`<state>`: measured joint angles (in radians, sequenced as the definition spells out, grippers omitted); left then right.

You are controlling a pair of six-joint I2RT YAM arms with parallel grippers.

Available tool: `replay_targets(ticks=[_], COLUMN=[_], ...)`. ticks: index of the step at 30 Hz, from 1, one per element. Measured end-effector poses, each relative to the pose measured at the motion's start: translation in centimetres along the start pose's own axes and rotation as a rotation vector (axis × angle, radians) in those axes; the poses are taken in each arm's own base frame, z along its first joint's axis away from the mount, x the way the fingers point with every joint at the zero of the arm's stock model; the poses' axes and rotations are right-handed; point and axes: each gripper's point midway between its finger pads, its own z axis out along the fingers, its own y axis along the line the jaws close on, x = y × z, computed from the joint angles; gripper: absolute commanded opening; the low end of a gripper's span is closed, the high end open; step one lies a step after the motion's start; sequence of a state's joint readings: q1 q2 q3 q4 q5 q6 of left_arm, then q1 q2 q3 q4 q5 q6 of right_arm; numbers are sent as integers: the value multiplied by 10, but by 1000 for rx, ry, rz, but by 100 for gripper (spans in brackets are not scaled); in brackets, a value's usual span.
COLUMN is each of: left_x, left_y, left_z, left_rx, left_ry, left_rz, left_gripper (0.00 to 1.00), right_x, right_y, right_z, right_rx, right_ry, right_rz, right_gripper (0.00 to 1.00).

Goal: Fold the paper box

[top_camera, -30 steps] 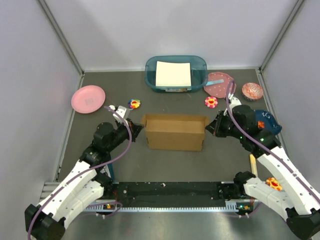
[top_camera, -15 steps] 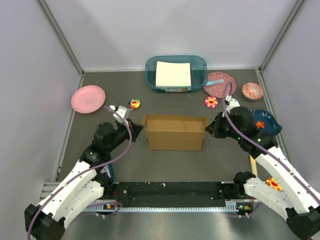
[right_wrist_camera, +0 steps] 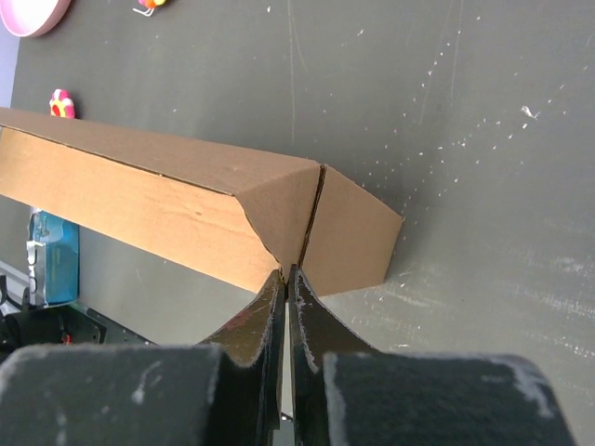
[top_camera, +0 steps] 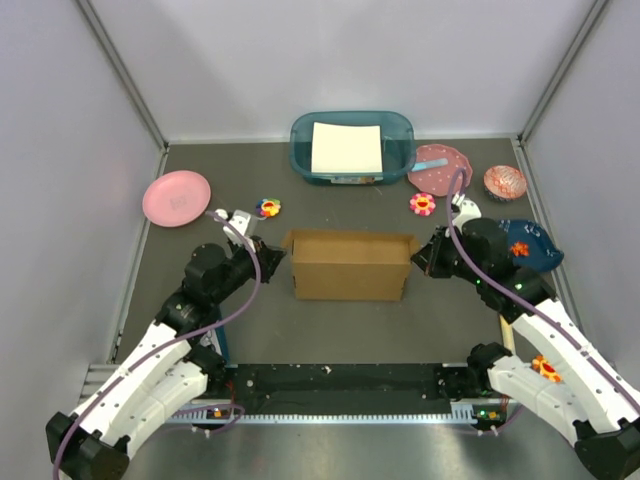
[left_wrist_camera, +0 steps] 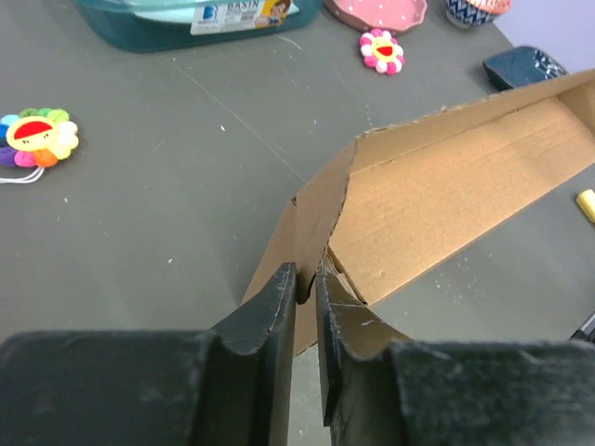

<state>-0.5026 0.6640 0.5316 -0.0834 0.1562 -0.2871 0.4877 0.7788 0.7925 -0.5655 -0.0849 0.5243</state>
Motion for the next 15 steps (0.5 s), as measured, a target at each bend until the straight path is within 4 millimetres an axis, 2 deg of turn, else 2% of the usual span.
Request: replay_targets(ticks=[1,6,10,15], left_x=[-3,-25,-37,-37], left_y=[0,-3,-7,-7], left_z=[-1,-5,-7,-5], left_rx=[-7,-11,-4,-2], left_ry=[-5,-55,-81,-73], left_rz=[-1,10,13,14], left_gripper=[31,43,44,42], right_x=[0,1,2,2], right_y=[0,0,1,1], right_z=[0,0,0,0], right_rx=[1,1,-1,-2], right_ry=[0,3,4,5], right_rz=[-1,-3,-4,-5], right_gripper=[0,0,0,0])
